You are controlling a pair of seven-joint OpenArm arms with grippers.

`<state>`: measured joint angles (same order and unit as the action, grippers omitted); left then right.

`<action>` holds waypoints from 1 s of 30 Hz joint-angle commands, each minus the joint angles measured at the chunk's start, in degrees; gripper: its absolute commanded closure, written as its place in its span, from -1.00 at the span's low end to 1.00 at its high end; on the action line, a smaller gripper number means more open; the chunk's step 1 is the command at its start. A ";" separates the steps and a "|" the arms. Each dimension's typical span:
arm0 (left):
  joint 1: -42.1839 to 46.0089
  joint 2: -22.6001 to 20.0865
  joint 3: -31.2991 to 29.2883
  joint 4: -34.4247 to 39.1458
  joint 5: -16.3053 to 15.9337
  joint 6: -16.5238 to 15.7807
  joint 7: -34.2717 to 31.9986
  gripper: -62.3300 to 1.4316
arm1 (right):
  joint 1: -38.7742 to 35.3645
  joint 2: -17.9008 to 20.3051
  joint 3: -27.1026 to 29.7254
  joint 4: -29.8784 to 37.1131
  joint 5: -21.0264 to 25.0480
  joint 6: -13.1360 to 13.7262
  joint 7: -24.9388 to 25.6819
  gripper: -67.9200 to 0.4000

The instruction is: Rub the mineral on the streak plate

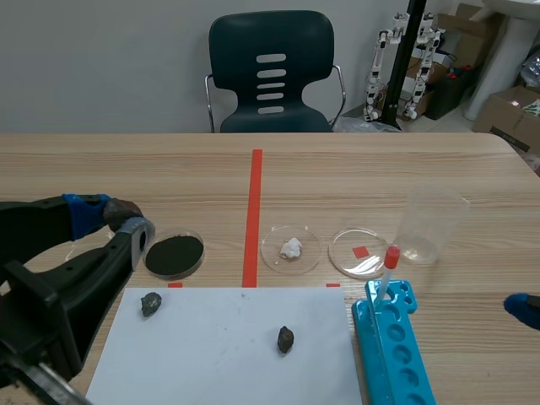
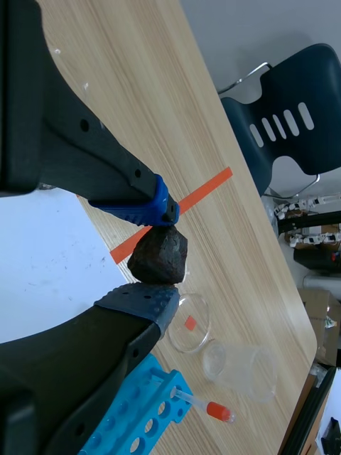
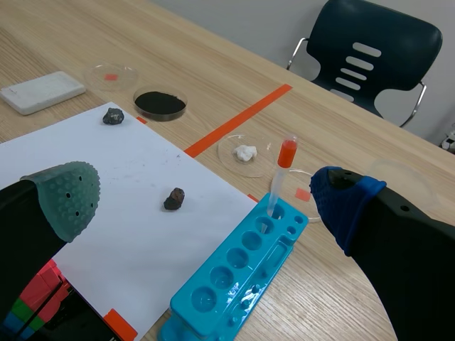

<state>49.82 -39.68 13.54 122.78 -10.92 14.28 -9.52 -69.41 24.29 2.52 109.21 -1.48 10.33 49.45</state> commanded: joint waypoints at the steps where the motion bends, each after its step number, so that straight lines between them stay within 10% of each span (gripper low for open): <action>1: -0.17 0.31 0.20 0.72 0.04 -0.07 -0.98 0.69 | 0.07 0.15 0.11 0.59 0.59 0.02 0.66 -0.83; 30: -0.17 0.33 0.09 0.72 0.02 -0.04 0.68 0.69 | 0.07 0.15 0.11 0.59 0.59 0.02 0.66 -0.83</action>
<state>49.82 -39.68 13.54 122.78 -10.92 14.28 -8.99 -69.41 24.29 2.52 109.21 -1.48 10.33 49.45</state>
